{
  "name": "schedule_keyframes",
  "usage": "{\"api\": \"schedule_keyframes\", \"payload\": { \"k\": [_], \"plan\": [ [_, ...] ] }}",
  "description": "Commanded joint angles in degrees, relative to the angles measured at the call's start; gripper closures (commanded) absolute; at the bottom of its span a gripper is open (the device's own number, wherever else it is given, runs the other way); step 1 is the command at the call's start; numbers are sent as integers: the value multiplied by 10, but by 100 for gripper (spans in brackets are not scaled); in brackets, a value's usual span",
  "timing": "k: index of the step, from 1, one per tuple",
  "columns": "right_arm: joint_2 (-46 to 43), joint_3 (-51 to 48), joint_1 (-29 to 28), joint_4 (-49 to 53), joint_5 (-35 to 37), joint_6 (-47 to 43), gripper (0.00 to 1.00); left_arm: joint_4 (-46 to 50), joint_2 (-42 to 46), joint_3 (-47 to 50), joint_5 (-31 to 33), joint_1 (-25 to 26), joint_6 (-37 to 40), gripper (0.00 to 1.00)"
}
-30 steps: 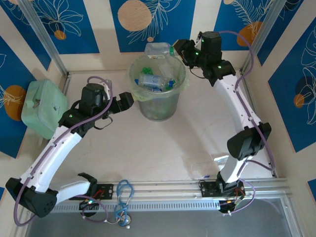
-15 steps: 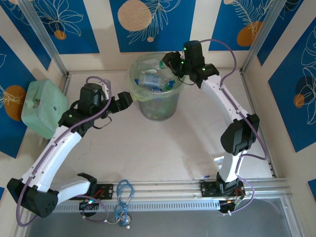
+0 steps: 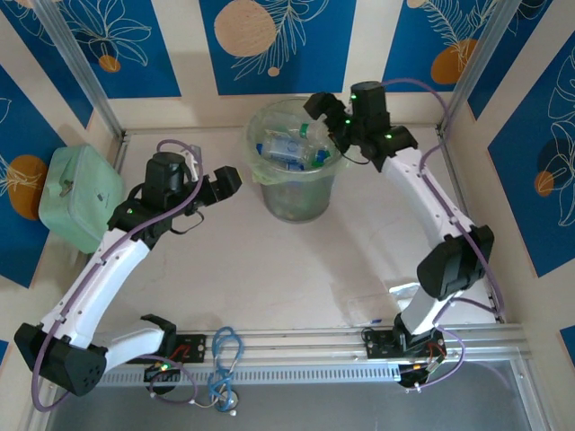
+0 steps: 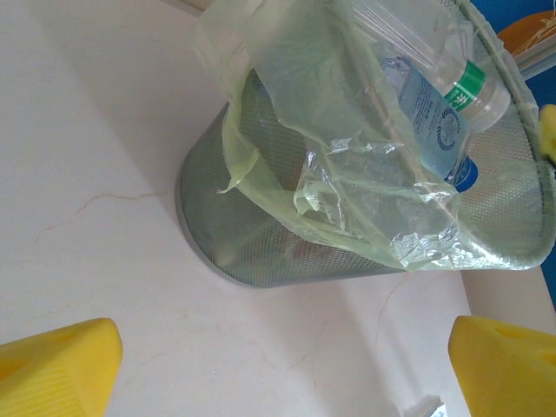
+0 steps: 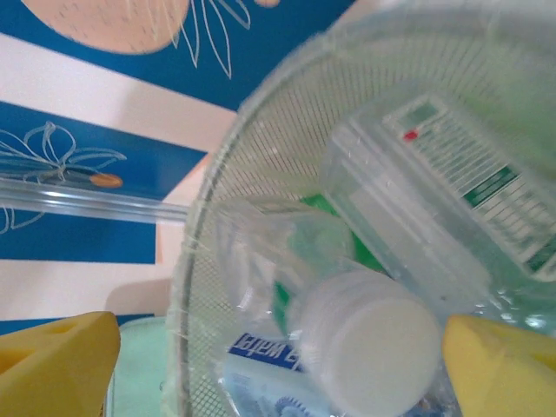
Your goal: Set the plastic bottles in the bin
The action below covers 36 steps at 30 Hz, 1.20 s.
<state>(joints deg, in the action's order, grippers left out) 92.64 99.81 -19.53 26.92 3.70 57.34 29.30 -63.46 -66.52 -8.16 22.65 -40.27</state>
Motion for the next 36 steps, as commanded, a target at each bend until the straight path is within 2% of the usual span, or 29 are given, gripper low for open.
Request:
{"api": "schedule_keyframes", "payload": {
  "k": [1, 5, 10, 14, 16, 20, 22, 23, 24, 25, 27, 29, 31, 33, 34, 36],
  "plan": [
    [-40, 17, -2, 45, -5, -45, 5, -8, 4, -3, -1, -11, 0, 4],
    [-78, 33, -1, 100, 5, -82, 5, 3, 3, -17, 8, -17, 9, 4],
    [-184, -51, 3, 132, 48, -125, 5, 11, 13, -25, 57, -28, 30, 1],
    [-286, -180, 3, 157, 138, -169, 3, 1, 16, -6, 171, -30, 81, 0],
    [-323, -244, 14, 159, 144, -201, 3, -8, 7, 11, 244, -32, 108, 0],
    [-386, -357, 54, 179, 205, -170, 1, -90, -35, 79, 330, -34, 194, 0],
    [-424, -442, 62, 166, 295, -90, 14, -155, -61, 131, 364, -34, 235, 1],
    [-450, -492, 67, 136, 339, -76, 16, -199, -76, 160, 391, -34, 247, 1],
    [-479, -546, 76, 87, 358, -102, 14, -249, -90, 192, 416, -34, 271, 1],
    [-503, -594, 85, 40, 361, -135, 0, -289, -104, 212, 438, -35, 288, 1],
    [-552, -693, 105, -89, 350, -229, 1, -383, -137, 250, 484, -38, 330, 0],
    [-562, -766, 110, -188, 359, -312, 1, -461, -167, 276, 488, -48, 361, 0],
    [-536, -808, 109, -249, 392, -360, 1, -451, -184, 261, 443, -73, 354, 0],
    [-475, -838, 110, -317, 433, -386, 1, -550, -201, 287, 432, -84, 381, 0],
    [-443, -846, 112, -349, 442, -397, 1, -555, -203, 286, 429, -89, 381, 0],
    [-378, -816, 123, -353, 453, -394, 1, -557, -206, 284, 407, -100, 387, 0]
  ]
}}
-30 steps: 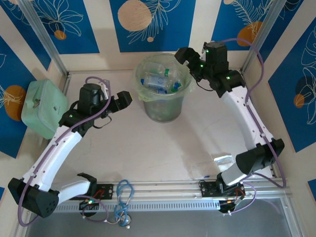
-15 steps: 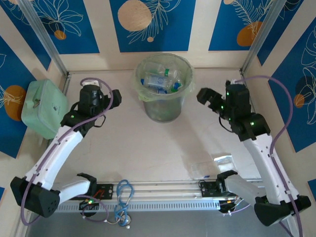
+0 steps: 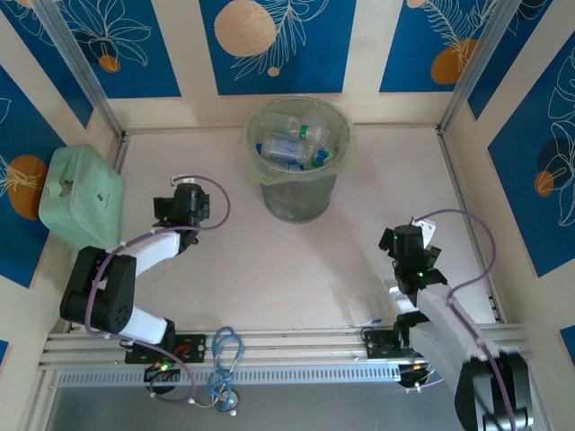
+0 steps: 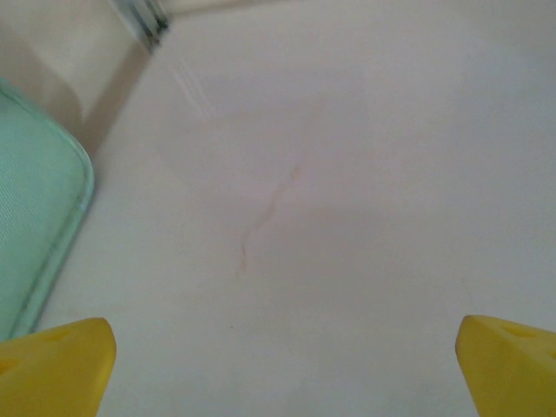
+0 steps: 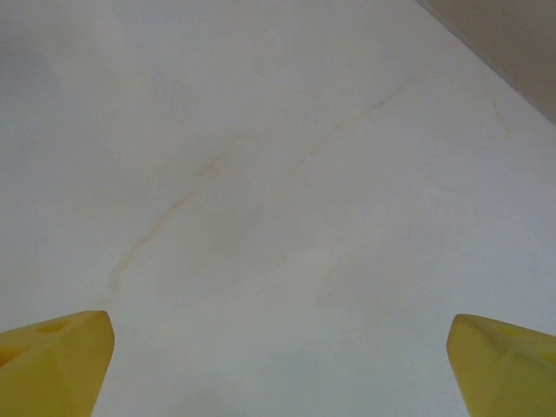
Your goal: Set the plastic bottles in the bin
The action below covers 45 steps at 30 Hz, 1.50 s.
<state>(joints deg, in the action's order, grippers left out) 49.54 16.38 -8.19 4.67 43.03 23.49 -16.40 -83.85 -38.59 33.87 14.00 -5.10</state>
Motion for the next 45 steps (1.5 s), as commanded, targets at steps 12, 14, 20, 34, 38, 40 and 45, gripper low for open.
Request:
{"api": "schedule_keyframes", "payload": {
  "k": [12, 14, 20, 34, 38, 40, 45],
  "plan": [
    [291, 90, 61, -396, -217, -124, 1, -230, 11, 127, -114, -73, 43, 0],
    [330, 50, 69, -511, -254, -139, 1, -295, -2, 155, -129, -85, 28, 0],
    [382, 65, 79, -537, -352, -164, 1, -395, -60, 179, -248, -97, 58, 0],
    [376, 71, 77, -516, -349, -168, 1, -392, -59, 178, -243, -87, 74, 0],
    [376, 71, 77, -517, -349, -168, 1, -387, -59, 176, -256, -87, 78, 0],
    [376, 70, 77, -517, -349, -168, 1, -386, -59, 175, -257, -88, 76, 0],
    [376, 71, 76, -516, -348, -170, 1, -383, -59, 174, -259, -88, 77, 0]
  ]
}}
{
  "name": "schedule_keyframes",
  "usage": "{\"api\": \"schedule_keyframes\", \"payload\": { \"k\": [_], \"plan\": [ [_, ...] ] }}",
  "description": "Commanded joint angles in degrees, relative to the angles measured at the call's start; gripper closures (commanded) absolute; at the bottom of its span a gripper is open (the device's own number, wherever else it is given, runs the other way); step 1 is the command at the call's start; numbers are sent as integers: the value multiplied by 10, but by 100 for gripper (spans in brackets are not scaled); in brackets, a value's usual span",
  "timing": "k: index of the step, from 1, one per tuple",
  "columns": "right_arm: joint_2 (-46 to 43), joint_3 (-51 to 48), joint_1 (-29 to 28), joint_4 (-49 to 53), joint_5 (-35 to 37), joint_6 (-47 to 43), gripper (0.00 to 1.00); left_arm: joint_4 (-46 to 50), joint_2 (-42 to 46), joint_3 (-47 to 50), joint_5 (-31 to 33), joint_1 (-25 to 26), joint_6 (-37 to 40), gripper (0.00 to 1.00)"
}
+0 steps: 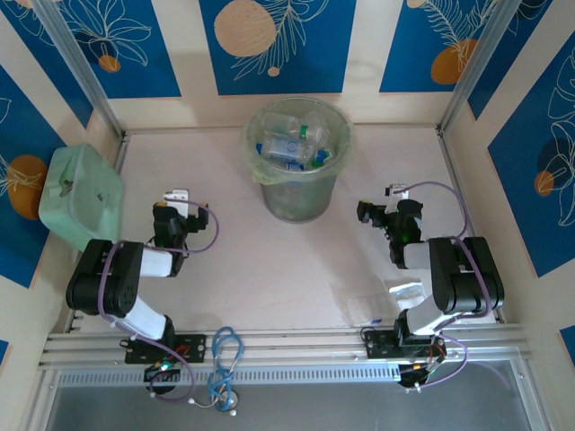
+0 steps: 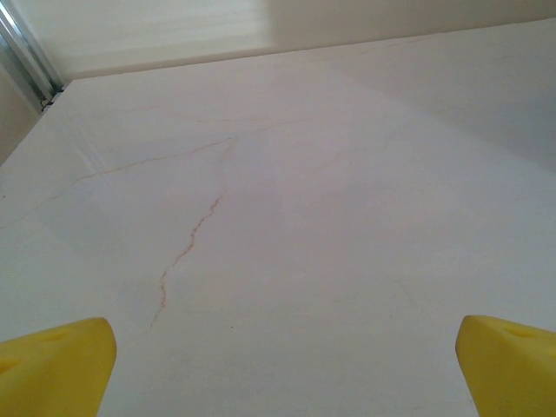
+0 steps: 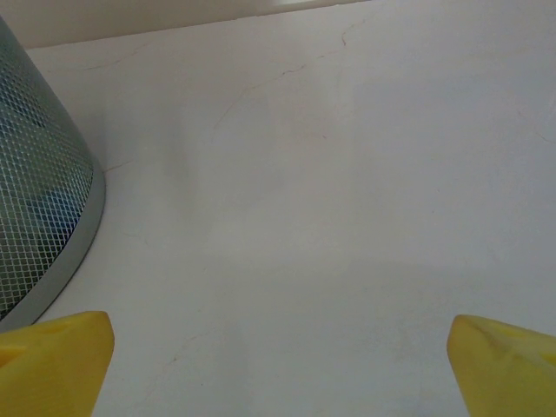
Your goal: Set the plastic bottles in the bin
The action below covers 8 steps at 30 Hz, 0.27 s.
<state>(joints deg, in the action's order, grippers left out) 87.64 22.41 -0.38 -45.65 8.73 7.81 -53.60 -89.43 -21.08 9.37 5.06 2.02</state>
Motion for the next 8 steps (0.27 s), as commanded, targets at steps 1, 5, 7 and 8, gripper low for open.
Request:
{"api": "schedule_keyframes", "payload": {
  "k": [1, 5, 7, 8],
  "plan": [
    [-3, 12, -4, -11, -3, -14, 1, -11, -4, -2, -14, 1, 5, 0],
    [-2, 17, 2, -3, -15, -11, 1, -11, -4, -2, -14, 1, 5, 0],
    [-3, 12, -2, -11, -8, -14, 1, -11, -4, -1, -15, 1, 4, 0],
    [-6, 11, -2, -11, -10, -13, 1, -11, -3, -1, -15, 1, 4, 0]
  ]
}}
